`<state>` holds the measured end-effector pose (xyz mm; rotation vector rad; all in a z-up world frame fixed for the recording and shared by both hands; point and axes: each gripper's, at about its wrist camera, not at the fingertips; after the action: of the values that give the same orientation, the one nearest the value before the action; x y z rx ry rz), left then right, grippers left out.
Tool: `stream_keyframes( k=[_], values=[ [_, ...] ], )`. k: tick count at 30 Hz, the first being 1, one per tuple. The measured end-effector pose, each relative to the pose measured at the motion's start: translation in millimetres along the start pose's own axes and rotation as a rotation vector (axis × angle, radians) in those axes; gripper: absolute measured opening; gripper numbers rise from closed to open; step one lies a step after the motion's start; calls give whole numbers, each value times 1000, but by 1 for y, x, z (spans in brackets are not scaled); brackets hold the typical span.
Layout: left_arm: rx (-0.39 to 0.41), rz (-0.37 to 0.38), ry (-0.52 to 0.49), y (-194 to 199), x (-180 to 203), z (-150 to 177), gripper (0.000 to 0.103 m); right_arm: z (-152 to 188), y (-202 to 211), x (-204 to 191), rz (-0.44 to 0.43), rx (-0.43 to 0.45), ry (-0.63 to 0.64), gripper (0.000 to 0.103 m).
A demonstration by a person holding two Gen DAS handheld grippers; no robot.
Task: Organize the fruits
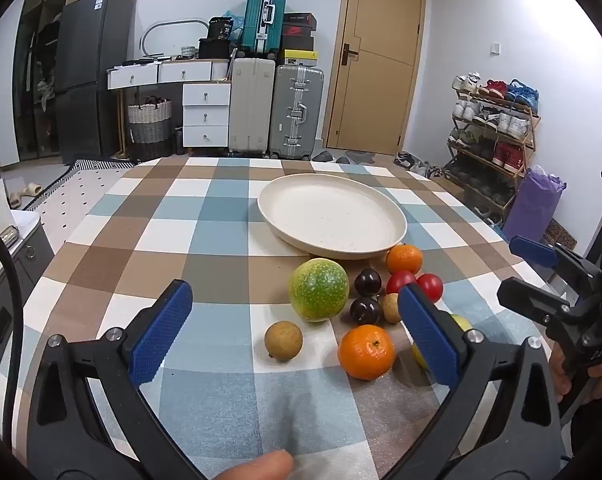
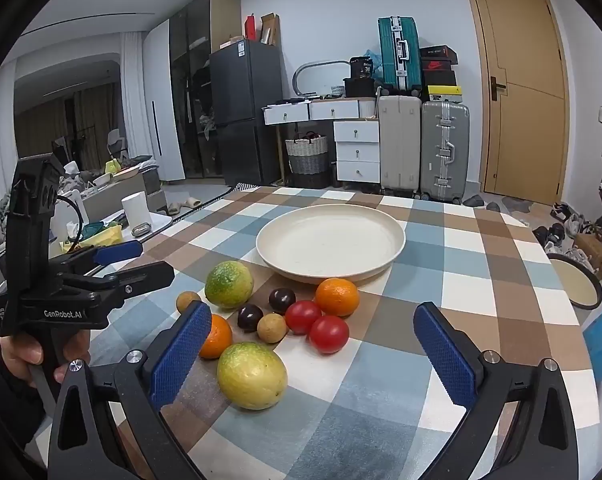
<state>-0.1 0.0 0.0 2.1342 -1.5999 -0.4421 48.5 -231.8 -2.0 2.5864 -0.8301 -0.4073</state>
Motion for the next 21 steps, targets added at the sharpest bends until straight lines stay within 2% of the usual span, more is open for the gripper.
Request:
stream_keyframes(
  k=[21],
  values=[
    [25, -7, -21, 5, -2, -6, 103, 2, 0, 3, -2, -7, -25, 103]
  ],
)
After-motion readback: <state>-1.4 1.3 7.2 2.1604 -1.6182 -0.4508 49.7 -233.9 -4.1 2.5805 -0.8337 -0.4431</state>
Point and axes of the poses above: each gripper's, at about its wrist camera, not at the fingertips, and y roughly against the way its jaws point, x to its right, z to its underside, and after that the axes turned 14 degrees about -z, right-handed
